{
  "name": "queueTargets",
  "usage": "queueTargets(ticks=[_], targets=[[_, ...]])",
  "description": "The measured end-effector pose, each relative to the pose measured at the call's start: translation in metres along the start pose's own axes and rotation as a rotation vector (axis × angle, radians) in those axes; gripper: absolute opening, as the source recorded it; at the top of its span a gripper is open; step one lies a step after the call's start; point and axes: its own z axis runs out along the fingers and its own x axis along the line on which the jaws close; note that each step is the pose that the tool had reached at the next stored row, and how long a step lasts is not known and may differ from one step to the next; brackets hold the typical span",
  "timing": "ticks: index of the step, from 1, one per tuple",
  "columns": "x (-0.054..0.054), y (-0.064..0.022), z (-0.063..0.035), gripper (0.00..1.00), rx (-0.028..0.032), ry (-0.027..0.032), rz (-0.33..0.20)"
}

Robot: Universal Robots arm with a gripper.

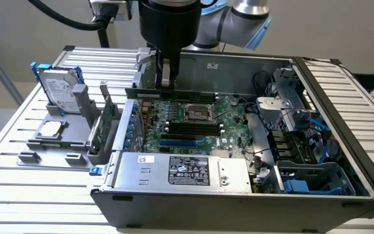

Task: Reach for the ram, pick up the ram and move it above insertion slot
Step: 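Pick up the ram and move it above insertion slot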

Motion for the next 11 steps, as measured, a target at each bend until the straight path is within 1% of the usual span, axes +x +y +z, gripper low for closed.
queueTargets(ticks=[4,6,9,11], targets=[[0.0,-0.0176,0.002,0.13,-0.0012,0.0002,-0.001],[-0.001,-0.0239,0.0029,0.13,-0.0013,0.0015,-0.001],[-0.006,-0.0319,0.0046,0.13,-0.0013,0.0068,-0.001],[-0.01,-0.0364,0.0059,0.13,-0.0012,0.0121,-0.001]])
